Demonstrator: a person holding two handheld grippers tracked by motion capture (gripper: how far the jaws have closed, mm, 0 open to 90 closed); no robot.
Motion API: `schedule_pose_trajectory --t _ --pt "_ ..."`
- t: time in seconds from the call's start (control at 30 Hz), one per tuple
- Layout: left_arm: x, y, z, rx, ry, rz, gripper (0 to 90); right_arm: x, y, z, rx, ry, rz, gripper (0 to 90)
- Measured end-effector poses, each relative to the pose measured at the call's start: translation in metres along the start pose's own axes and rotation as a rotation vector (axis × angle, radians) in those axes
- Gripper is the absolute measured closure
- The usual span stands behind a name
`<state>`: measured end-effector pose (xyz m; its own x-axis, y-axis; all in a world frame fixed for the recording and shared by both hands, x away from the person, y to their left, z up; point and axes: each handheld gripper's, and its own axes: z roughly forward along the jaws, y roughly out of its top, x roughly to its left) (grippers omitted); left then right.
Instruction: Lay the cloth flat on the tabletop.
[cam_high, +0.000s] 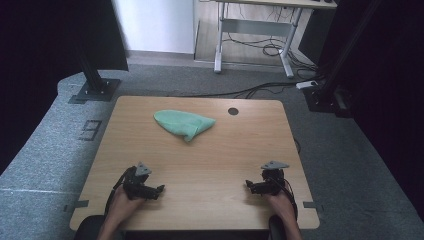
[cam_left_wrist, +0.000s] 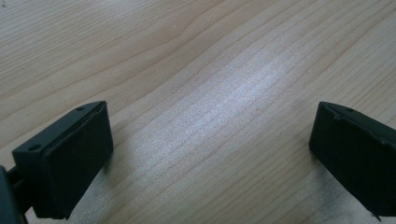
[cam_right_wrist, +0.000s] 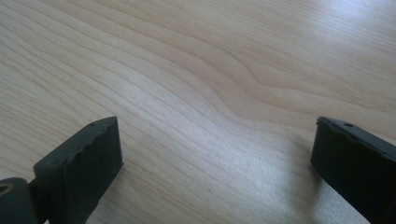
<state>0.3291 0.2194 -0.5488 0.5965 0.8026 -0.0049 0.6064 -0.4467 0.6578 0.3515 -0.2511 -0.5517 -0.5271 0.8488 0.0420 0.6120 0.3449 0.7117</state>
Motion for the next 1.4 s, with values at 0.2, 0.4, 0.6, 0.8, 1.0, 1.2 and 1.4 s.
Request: schedule_pose_trajectory --t 0.2,0.4,0.6,0.8,1.0,1.2,1.4 --pt "0.000 0.000 0.000 0.000 0.000 0.000 0.0 0.000 0.008 -0.001 -0.009 0.018 -0.006 1.7" --pt "0.000 0.000 0.000 0.001 0.000 0.000 0.0 0.001 0.013 0.000 -0.007 0.031 -0.016 1.7" --pt "0.000 0.000 0.000 0.001 0.000 0.000 0.0 0.005 0.024 0.003 -0.016 0.047 -0.033 1.7" --pt "0.000 0.000 0.000 0.000 0.000 0.000 0.0 0.012 0.036 0.009 -0.021 0.069 -0.055 1.7" --pt "0.000 0.000 0.000 0.000 -0.001 0.000 0.0 0.017 0.047 0.015 -0.024 0.085 -0.072 1.7" --pt "0.000 0.000 0.000 0.000 -0.001 0.000 0.0 0.020 0.058 0.020 -0.030 0.102 -0.077 1.7" --pt "0.000 0.000 0.000 0.000 0.000 0.000 0.0 0.024 0.067 0.027 -0.024 0.118 -0.091 2.1"
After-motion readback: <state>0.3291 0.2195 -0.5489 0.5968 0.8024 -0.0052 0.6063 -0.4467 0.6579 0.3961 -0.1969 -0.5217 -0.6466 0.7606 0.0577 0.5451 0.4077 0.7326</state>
